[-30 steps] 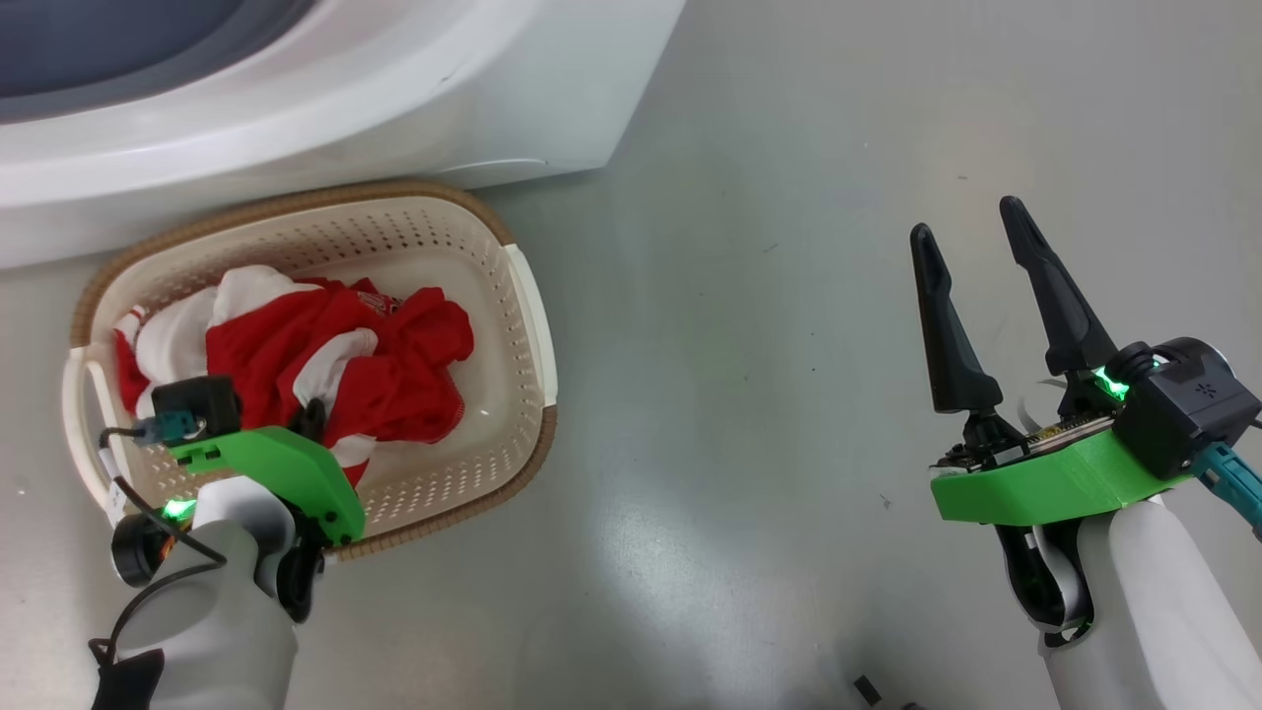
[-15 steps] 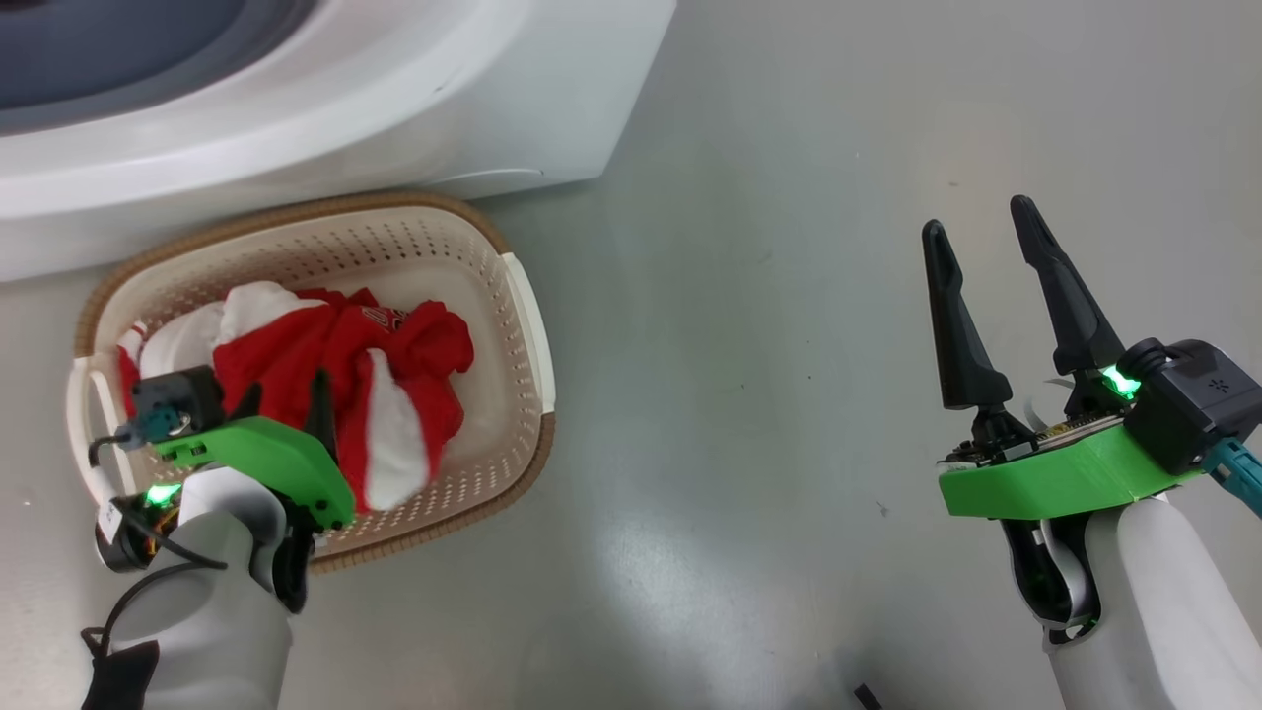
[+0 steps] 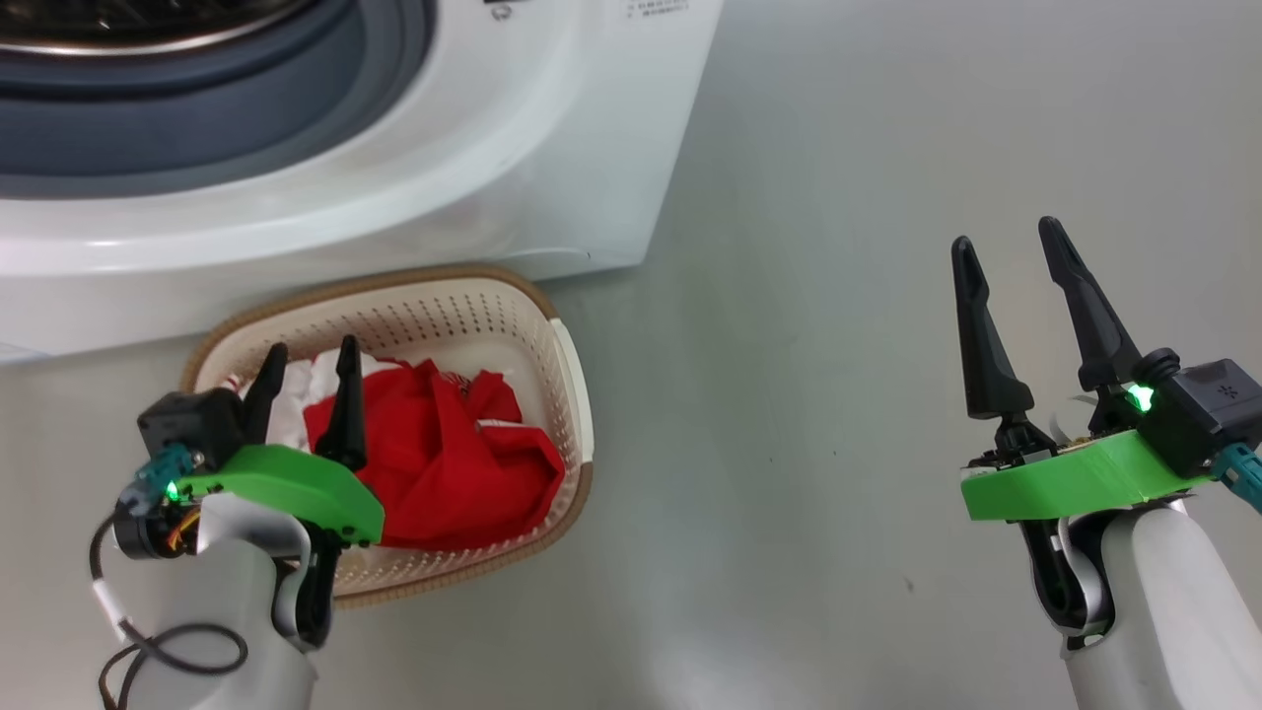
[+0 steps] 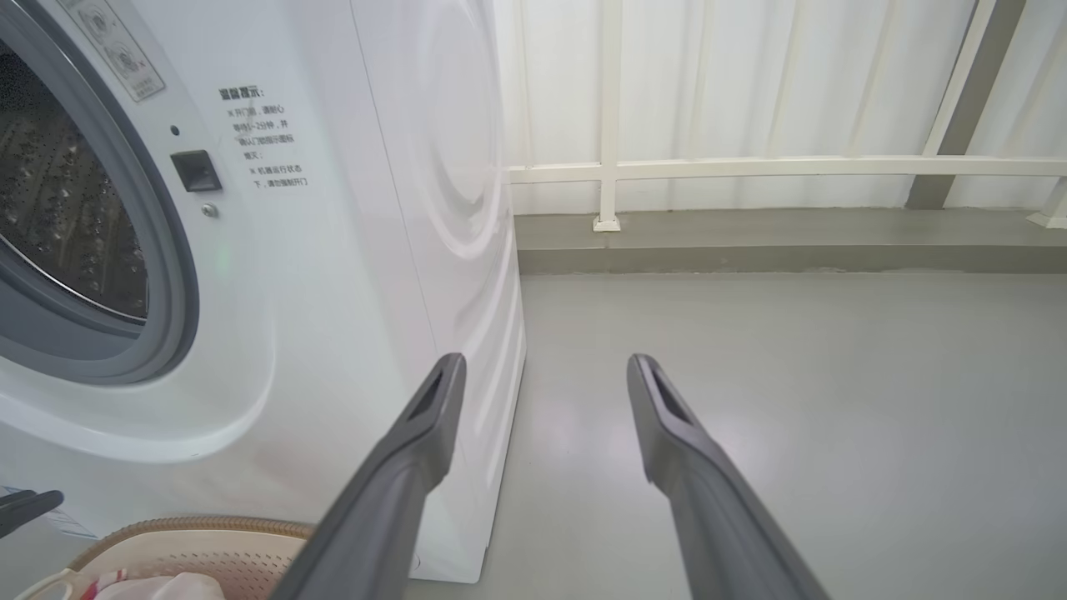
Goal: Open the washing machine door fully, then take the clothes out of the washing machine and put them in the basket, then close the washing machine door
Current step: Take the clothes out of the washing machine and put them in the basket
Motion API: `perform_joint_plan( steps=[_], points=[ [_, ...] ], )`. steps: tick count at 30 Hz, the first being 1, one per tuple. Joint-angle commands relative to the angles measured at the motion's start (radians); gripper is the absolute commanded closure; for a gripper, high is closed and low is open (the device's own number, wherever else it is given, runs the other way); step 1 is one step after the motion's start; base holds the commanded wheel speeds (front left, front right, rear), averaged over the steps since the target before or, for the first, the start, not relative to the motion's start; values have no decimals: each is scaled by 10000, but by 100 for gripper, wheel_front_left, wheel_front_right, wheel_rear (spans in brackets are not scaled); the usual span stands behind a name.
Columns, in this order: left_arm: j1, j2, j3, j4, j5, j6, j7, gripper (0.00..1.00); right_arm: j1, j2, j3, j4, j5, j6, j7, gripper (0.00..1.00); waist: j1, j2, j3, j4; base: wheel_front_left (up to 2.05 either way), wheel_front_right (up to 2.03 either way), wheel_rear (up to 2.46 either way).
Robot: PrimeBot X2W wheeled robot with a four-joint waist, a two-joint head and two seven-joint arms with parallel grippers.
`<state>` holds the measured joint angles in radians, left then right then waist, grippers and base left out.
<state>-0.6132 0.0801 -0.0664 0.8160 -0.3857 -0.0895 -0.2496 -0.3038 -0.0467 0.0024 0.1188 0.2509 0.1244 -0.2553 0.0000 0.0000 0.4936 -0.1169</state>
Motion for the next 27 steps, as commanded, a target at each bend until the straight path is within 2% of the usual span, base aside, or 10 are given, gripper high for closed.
perform_joint_plan(
  steps=[1,4,13,20,27],
  points=[
    [280,257,292,-284,158,-49,-120,0,246,-35,138,-195,-68,63,-65,0,0,0,-538,279,0,0,0],
    [1072,129,557,-1718,696,52,-120,0,385,-35,-17,-41,-169,63,-65,0,0,0,-1111,426,0,0,0],
    [2216,-120,1067,-3487,1089,136,-121,0,849,-35,-369,98,-308,63,-65,0,0,0,-2305,653,0,0,0],
    [3108,-165,1161,-4299,1483,217,-121,0,1385,-35,-854,61,-454,63,-65,0,0,0,-3432,878,0,0,0],
    [3754,-117,1151,-4590,1412,167,-121,0,1883,-35,-1156,-135,-557,63,-65,0,0,0,-4258,990,0,0,0]
  ],
)
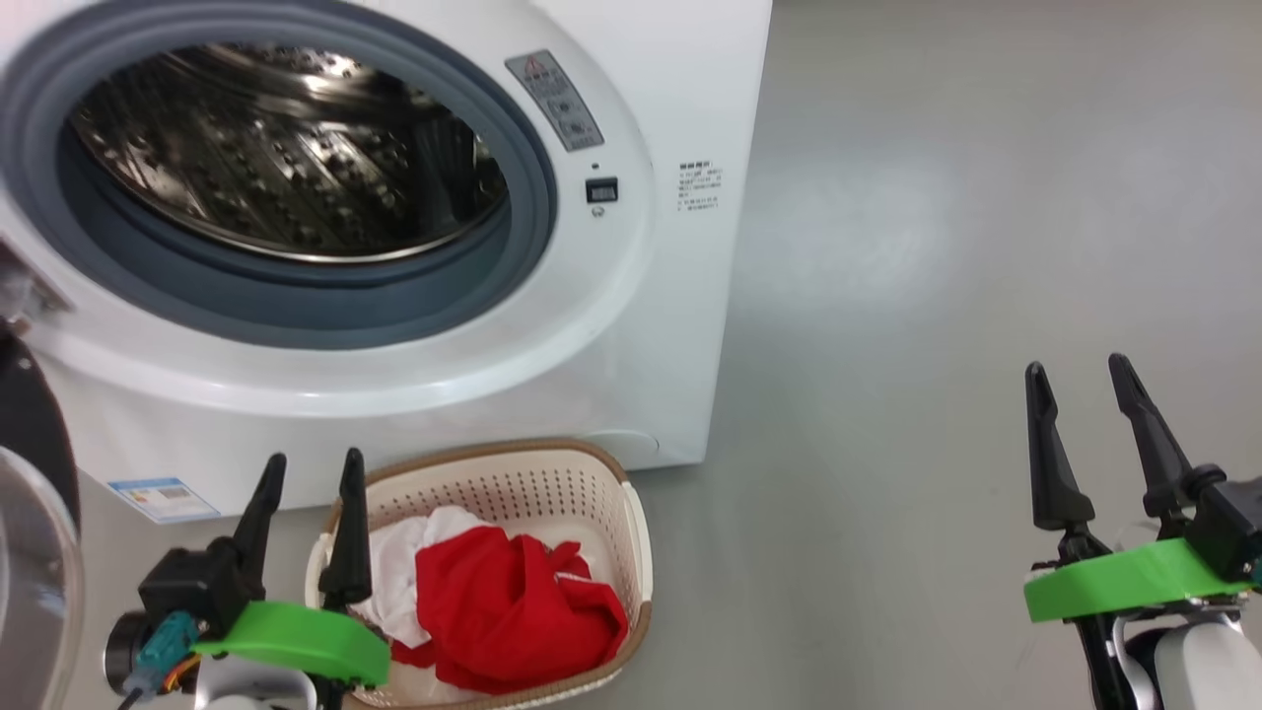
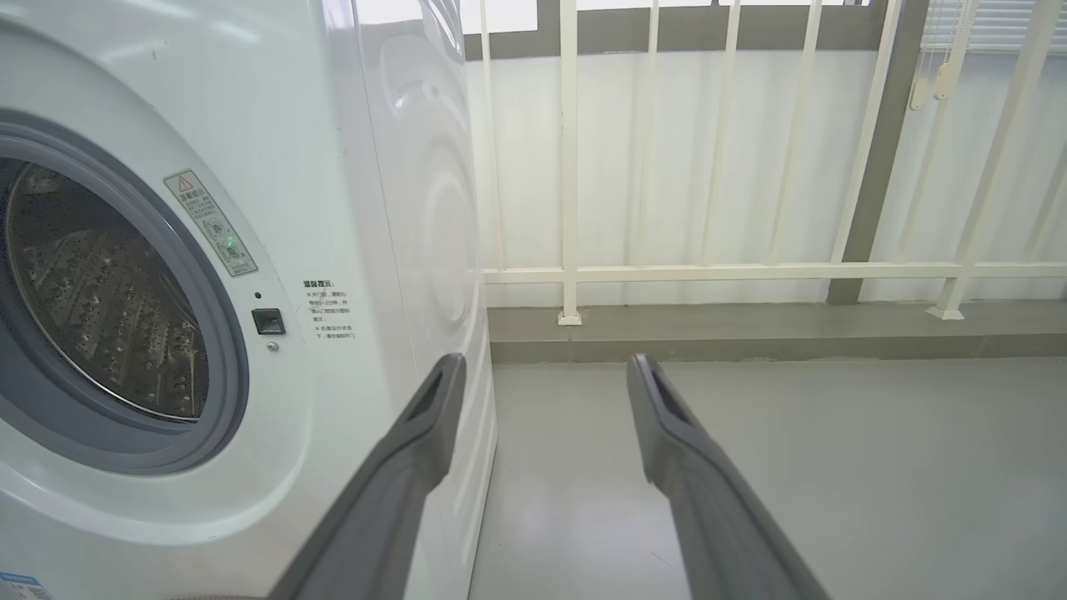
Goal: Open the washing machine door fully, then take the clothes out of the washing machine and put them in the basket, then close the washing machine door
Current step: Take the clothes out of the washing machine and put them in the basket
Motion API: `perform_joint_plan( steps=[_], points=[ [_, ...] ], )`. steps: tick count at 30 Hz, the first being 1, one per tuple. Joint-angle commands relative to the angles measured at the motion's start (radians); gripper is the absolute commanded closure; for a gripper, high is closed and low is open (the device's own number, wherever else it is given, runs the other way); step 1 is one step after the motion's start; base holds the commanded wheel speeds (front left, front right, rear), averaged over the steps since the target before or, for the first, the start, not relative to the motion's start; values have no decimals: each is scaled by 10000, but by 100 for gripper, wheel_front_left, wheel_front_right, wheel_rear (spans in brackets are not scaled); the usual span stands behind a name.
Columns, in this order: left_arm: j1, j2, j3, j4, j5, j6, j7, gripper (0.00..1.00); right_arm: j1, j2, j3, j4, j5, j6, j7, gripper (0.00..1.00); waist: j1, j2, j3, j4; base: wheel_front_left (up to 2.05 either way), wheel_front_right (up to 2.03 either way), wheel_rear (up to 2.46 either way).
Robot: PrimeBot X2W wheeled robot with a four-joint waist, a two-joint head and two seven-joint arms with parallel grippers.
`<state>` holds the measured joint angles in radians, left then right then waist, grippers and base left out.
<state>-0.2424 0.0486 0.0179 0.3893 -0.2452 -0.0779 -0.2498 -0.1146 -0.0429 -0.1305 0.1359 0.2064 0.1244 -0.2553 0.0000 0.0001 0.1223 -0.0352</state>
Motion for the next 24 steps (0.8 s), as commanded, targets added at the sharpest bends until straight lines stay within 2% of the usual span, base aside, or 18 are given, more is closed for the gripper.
perform_joint_plan(
  steps=[1,11,24],
  points=[
    [141,221,315,-408,0,57,-119,0,69,-73,169,-341,-133,63,-65,0,0,-1,-644,184,0,0,0],
    [1105,429,254,-1228,33,188,257,0,893,-73,-62,-555,-290,63,-65,0,0,-1,-1495,270,0,0,0],
    [1697,543,196,-1742,-77,282,560,0,1397,-73,-115,-724,-332,63,-65,0,0,-1,-1700,168,0,0,0]
  ],
)
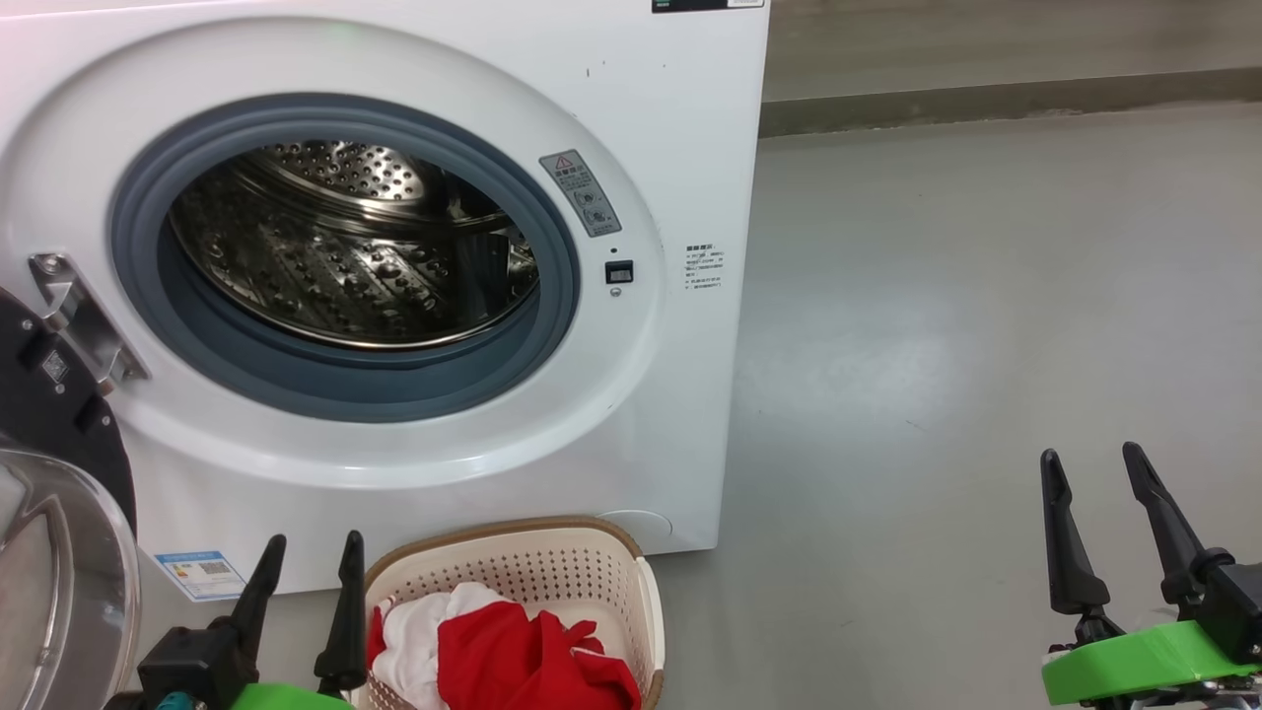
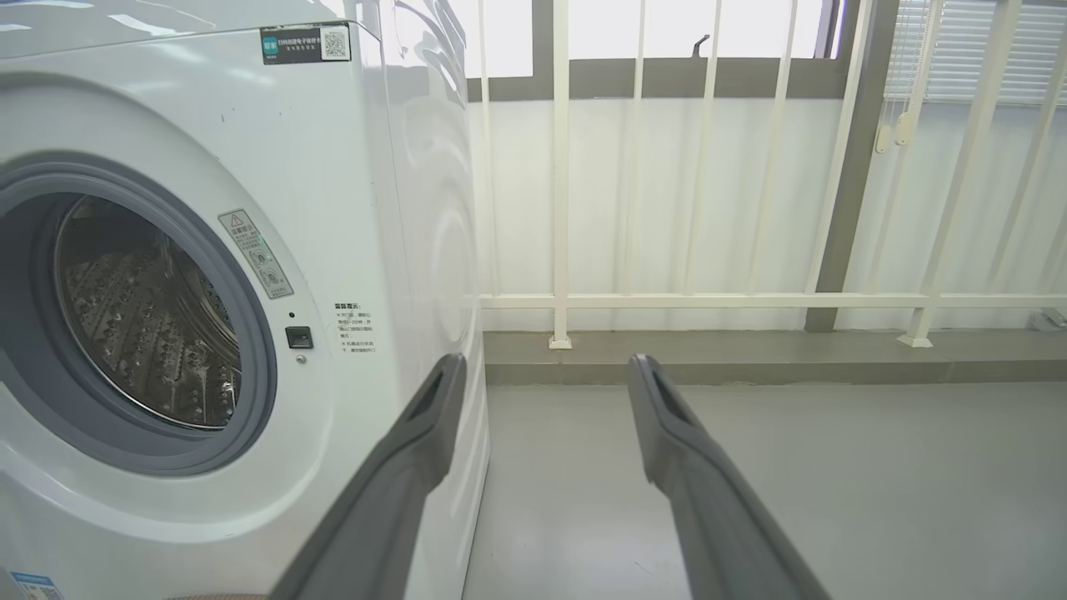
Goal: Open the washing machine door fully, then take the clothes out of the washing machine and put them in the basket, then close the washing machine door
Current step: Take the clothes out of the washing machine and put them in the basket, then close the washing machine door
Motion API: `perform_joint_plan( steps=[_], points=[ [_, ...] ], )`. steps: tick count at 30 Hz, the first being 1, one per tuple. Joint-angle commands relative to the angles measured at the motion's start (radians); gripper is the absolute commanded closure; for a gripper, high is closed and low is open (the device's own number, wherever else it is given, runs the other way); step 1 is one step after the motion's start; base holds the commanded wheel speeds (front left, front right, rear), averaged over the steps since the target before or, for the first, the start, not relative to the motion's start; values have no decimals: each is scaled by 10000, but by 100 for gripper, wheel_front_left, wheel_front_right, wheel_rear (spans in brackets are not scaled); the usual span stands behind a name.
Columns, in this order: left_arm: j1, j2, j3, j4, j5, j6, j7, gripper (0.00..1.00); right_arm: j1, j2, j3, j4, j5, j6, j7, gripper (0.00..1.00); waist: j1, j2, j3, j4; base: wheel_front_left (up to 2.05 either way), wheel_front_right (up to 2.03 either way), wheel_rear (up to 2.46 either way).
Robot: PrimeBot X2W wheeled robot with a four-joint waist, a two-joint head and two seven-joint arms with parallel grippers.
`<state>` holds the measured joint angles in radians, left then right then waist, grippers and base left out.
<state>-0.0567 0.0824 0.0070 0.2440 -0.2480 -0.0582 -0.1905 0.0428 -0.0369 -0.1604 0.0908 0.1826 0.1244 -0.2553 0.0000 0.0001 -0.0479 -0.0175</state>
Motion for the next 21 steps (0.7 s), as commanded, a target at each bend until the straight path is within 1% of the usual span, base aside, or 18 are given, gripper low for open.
perform_joint_plan(
  steps=[1,14,21],
  points=[
    [-140,202,290,-311,-51,96,-32,0,-177,-133,198,-270,-99,63,-65,0,0,-1,0,-30,0,0,0],
    [-177,196,126,-439,-68,242,-58,0,-154,-133,210,-306,-156,63,-65,0,0,-1,17,-66,0,0,0],
    [-232,272,-2,-504,-49,235,-27,0,-227,-133,233,-266,-74,63,-65,0,0,-1,97,-56,-18,17,1]
  ],
)
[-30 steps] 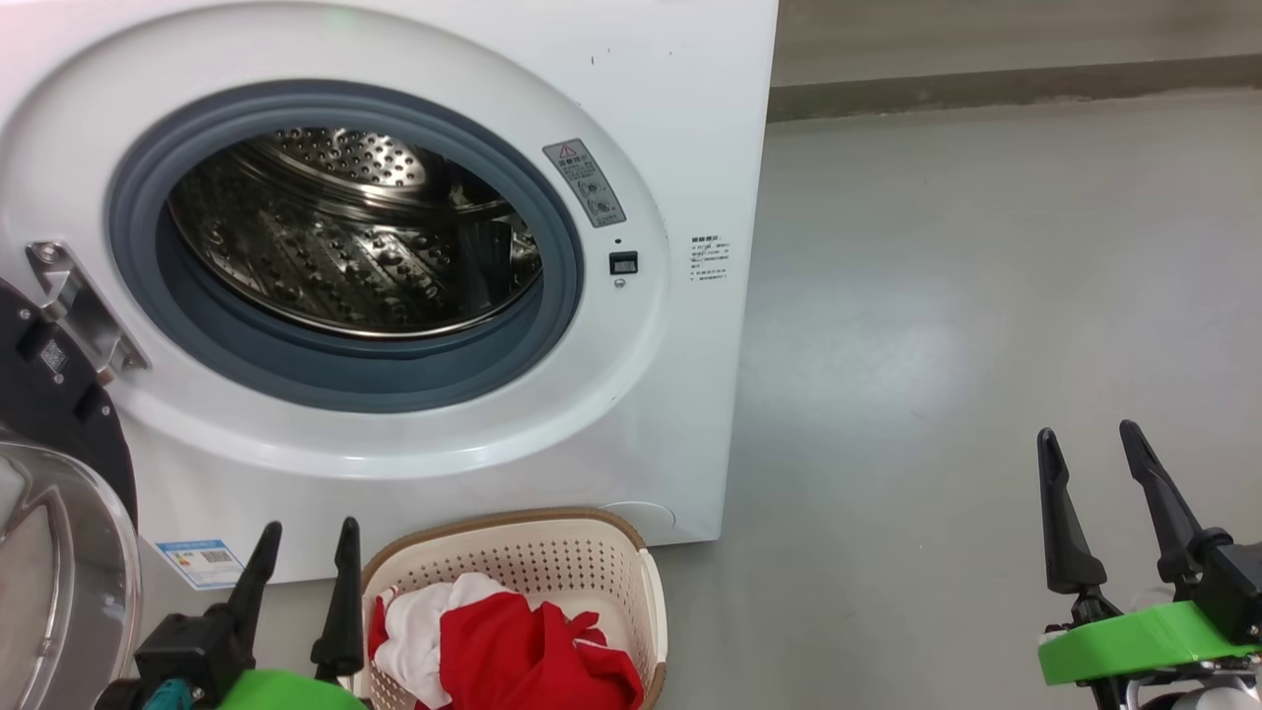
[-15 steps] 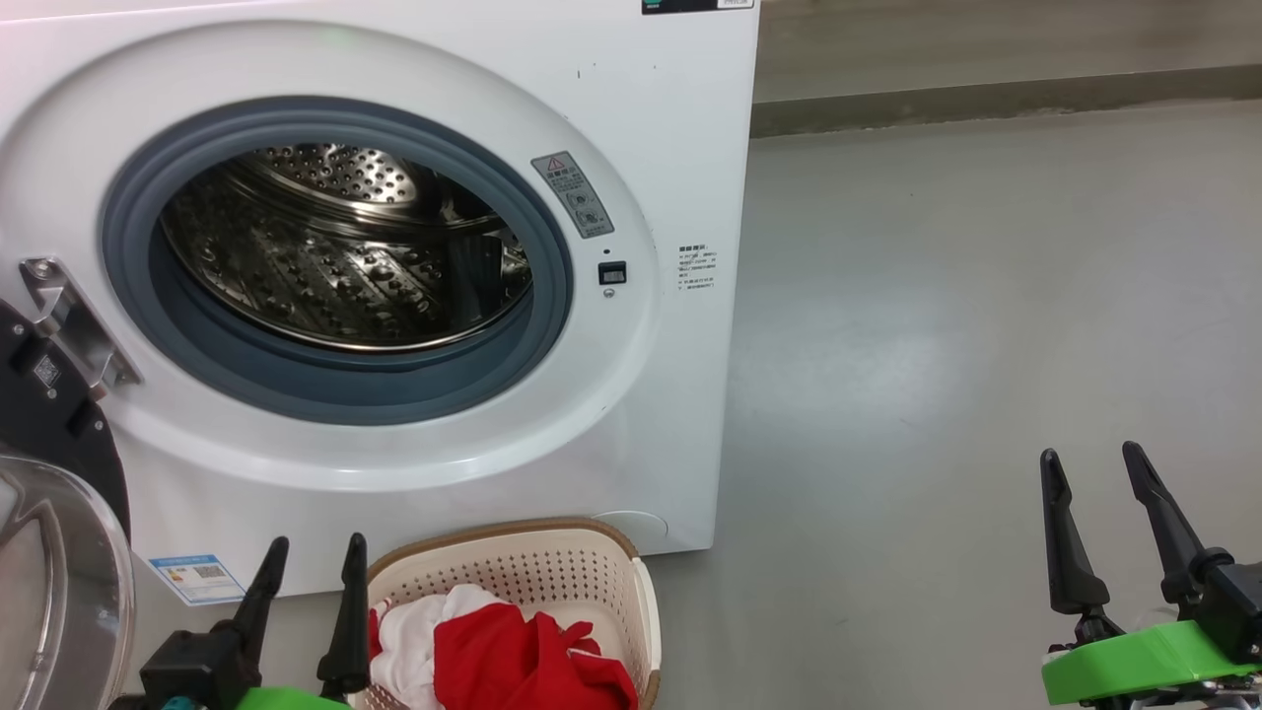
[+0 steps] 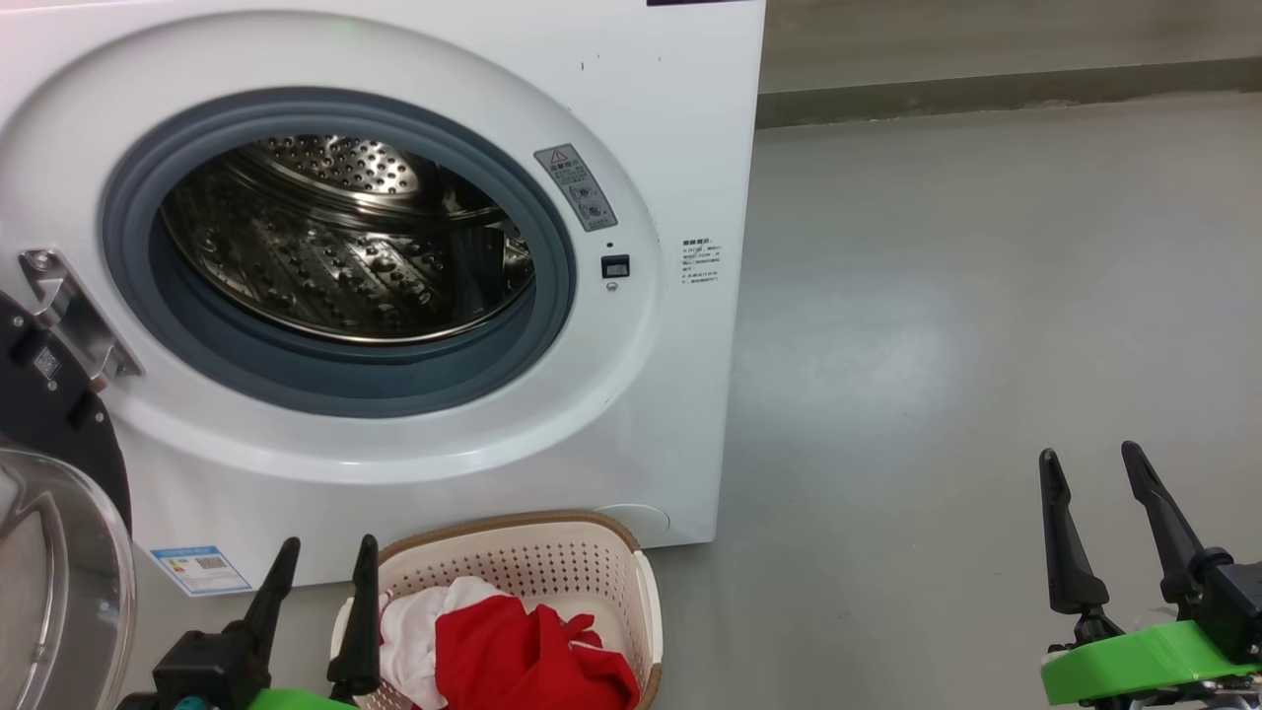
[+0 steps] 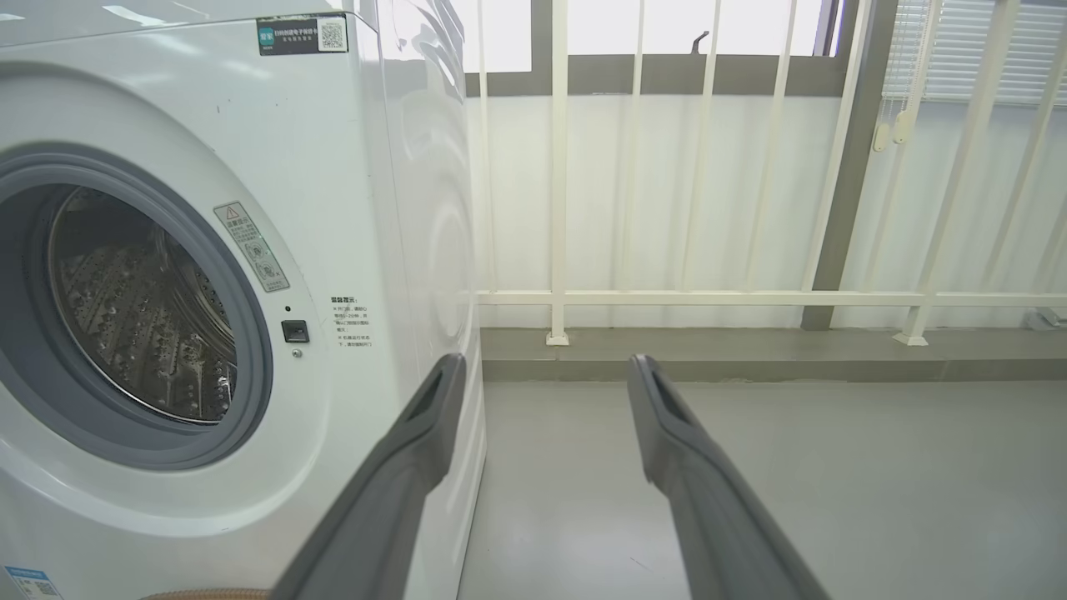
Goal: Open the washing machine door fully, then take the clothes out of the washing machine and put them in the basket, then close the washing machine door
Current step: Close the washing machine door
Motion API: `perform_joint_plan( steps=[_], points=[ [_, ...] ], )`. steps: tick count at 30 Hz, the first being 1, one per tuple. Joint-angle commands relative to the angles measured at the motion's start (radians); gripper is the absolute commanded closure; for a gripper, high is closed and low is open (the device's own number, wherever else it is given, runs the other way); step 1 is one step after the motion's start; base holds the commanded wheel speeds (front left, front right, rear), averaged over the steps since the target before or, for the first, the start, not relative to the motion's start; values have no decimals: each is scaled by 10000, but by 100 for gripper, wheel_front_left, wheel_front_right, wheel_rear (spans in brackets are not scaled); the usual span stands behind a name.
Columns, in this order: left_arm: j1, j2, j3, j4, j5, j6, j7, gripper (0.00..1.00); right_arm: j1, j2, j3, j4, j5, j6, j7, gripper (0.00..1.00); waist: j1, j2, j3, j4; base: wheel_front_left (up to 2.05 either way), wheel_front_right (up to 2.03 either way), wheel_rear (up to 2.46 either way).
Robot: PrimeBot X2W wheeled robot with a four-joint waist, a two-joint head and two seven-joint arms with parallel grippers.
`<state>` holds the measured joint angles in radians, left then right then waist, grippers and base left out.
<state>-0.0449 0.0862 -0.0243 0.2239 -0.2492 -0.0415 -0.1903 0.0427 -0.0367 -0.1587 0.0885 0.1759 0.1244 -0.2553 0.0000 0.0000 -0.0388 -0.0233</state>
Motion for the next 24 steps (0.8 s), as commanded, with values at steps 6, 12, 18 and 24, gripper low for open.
perform_joint_plan(
  steps=[6,12,18,24],
  points=[
    [-354,302,302,-367,-40,151,-35,0,-228,-135,188,-223,-3,63,-65,0,0,0,58,19,-98,98,0],
    [-368,304,240,-448,-200,35,-88,0,-254,-135,213,-209,21,63,-65,0,0,0,81,77,-170,170,0],
    [-348,363,210,-579,-249,8,-170,0,-274,-135,243,-182,48,63,-65,0,0,0,140,148,-123,123,0],
    [-325,406,169,-596,-217,78,-187,0,-299,-135,234,-174,40,63,-65,0,0,0,188,203,-51,51,0]
  ],
)
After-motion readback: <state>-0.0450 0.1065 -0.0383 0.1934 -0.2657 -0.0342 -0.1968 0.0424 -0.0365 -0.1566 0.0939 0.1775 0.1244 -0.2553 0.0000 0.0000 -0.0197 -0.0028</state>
